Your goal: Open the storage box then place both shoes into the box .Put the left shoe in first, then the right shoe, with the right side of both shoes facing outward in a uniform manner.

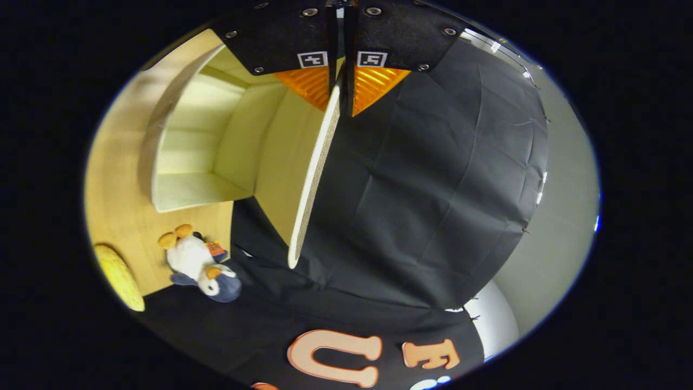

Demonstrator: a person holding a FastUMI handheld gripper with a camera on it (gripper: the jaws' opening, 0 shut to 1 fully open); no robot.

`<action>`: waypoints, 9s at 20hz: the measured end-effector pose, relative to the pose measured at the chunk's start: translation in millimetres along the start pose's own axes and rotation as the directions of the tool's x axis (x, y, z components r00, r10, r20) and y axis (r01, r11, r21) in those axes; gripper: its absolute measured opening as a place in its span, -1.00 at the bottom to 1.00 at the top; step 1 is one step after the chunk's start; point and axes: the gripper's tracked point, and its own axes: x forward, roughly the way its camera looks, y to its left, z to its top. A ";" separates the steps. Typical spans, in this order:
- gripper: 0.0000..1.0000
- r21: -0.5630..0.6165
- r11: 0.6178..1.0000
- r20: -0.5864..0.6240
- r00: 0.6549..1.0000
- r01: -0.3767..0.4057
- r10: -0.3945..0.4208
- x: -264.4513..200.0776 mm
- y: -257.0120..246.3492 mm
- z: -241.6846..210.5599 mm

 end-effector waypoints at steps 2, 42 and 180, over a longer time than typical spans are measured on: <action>-0.84 -0.021 1.000 -0.008 1.000 -0.005 0.004 26.8 14.3 -3.8; 0.92 -0.232 0.450 0.091 0.479 0.863 -0.873 -349.8 -311.3 -67.8; -0.95 0.054 0.352 0.121 0.344 0.934 -0.931 -367.6 -329.7 -38.1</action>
